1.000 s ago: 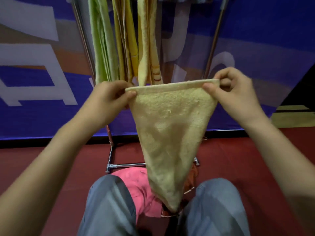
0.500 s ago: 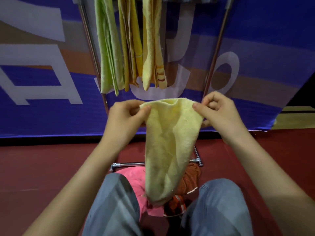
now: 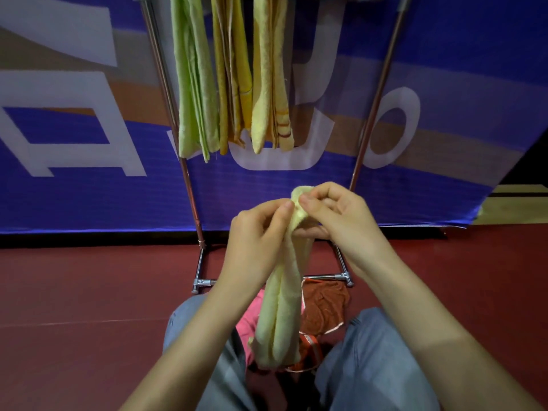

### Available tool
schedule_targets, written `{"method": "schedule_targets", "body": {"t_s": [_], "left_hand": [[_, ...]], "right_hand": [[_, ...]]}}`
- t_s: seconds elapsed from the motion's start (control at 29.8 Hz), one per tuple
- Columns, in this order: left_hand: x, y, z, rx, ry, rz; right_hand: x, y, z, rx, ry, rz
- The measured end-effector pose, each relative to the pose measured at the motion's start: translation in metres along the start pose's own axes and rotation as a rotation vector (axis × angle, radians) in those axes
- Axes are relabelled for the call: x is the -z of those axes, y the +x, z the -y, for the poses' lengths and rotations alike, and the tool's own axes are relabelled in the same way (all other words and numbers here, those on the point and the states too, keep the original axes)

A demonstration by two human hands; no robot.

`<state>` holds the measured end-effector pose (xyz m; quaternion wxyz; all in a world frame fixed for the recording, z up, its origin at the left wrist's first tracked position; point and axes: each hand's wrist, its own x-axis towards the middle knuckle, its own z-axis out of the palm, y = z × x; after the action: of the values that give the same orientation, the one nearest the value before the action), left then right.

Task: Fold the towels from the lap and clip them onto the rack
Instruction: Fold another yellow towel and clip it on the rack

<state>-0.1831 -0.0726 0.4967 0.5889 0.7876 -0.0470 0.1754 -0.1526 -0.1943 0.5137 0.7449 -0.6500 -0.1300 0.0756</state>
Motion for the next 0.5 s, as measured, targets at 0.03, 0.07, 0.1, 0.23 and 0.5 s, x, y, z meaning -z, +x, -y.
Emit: {"method": "schedule_targets", "body": {"t_s": [0.03,0.07,0.1,0.23,0.5], "left_hand": [[0.000,-0.001,0.001,-0.002,-0.017,0.035],[0.000,-0.002,0.001,-0.003,-0.028,0.071],[0.001,-0.003,0.002,-0.009,-0.020,0.092],[0.011,-0.001,0.009,-0.019,0.031,0.170],[0.026,0.001,0.008,-0.017,0.068,0.415]], "right_hand": [[0.000,-0.001,0.001,-0.014,0.010,0.012],[0.001,-0.001,0.001,-0.038,0.025,0.012],[0.002,-0.002,0.002,-0.069,0.046,0.009],[0.006,-0.005,0.000,-0.123,0.068,0.094],[0.033,-0.010,0.001,-0.070,-0.358,0.239]]}}
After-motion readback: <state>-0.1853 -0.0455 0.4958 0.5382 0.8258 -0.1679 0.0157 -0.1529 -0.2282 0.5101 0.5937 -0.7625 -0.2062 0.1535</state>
